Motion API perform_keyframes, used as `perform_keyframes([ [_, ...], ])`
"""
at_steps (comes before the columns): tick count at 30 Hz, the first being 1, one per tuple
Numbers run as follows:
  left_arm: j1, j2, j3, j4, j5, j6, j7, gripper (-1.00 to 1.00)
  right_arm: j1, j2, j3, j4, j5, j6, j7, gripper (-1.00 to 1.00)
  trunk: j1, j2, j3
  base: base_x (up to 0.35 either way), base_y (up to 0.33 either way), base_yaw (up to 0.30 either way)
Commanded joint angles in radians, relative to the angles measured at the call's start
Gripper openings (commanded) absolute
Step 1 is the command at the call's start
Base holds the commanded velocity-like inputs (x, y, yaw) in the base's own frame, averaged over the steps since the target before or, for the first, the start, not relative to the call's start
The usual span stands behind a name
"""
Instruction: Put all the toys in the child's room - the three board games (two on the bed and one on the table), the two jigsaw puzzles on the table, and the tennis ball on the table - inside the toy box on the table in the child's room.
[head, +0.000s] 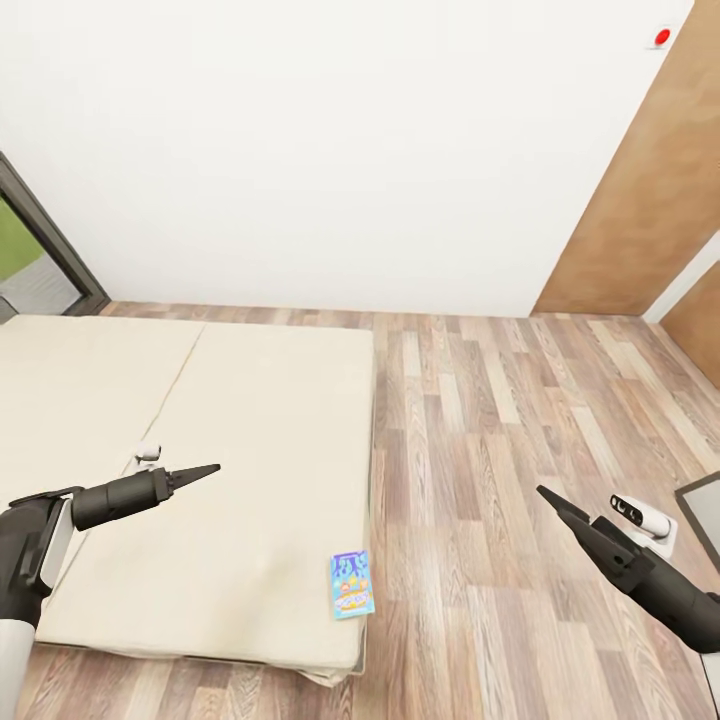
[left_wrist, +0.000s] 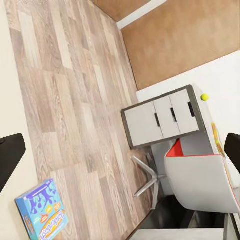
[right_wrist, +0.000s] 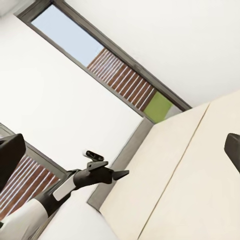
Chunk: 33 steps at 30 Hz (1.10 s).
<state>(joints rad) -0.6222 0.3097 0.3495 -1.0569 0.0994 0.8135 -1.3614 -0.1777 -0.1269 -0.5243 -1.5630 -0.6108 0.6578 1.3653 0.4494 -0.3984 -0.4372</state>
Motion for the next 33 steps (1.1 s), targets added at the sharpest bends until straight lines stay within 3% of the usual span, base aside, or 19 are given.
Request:
perform_keyframes([
  [1,-0.001,0.000,0.000,0.000,0.002,0.010,-0.003,1.00,-0.001,0.000,0.000,0.000,-0.003,0.009,0.001,1.00,0.001,-0.002,0.000,0.000,0.000,0.000],
  [33,0.003,0.000,-0.001,0.000,0.000,0.010,-0.003,1.00,0.000,0.001,-0.002,0.000,0.002,0.008,0.000,1.00,0.001,-0.002,0.053,0.000,0.000,0.000],
])
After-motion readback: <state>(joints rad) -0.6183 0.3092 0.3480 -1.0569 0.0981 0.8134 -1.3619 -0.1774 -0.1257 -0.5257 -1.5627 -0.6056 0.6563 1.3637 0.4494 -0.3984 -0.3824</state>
